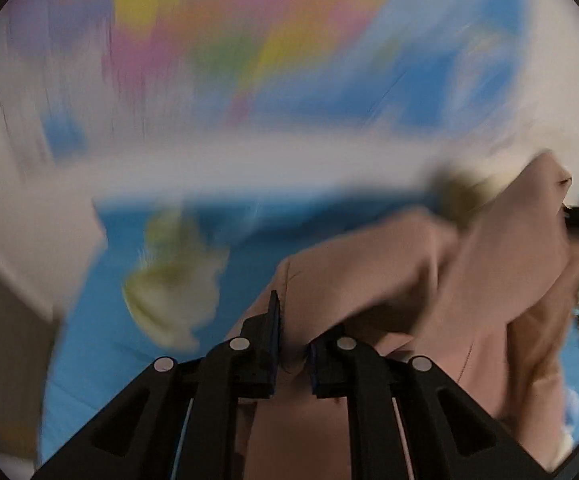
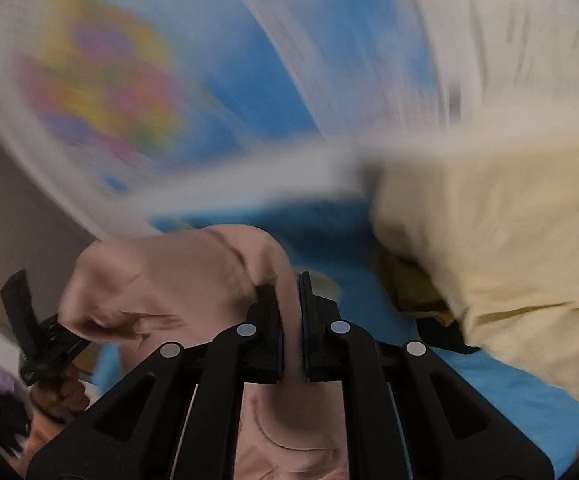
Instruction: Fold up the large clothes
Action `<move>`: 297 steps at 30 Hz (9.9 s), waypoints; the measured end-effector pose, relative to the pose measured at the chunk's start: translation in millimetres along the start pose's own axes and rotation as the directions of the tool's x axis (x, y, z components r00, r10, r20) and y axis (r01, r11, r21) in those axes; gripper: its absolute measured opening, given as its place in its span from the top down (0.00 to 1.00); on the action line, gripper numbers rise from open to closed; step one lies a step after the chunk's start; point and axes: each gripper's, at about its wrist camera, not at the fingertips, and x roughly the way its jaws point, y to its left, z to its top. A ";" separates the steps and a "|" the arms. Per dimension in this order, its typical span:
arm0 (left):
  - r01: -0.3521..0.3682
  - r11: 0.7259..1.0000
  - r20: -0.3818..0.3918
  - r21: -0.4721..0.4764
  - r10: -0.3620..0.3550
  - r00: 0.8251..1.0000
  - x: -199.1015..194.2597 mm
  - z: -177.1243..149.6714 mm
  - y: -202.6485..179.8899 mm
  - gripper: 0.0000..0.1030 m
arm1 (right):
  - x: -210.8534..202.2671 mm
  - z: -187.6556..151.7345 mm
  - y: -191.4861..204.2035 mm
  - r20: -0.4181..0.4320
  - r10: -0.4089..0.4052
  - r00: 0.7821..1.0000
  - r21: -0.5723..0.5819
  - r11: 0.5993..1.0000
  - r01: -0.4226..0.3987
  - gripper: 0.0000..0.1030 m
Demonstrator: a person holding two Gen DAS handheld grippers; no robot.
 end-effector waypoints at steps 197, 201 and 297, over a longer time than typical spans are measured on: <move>0.107 0.994 0.029 0.017 -0.107 0.994 -13.6 -170.6 184.0 0.89 | 140.5 -109.6 97.5 -0.121 -0.095 0.988 -0.381 0.924 0.042 0.44; -0.010 0.997 0.163 0.076 -0.003 0.987 -52.5 -130.1 186.6 0.94 | 124.0 -108.9 97.3 -0.084 -0.083 0.993 -0.371 0.927 0.047 0.44; 0.401 0.899 0.041 0.173 -0.414 0.909 1.8 -72.4 54.1 0.56 | -3.2 -110.4 -42.5 0.022 -0.049 0.999 -0.074 0.996 0.050 0.10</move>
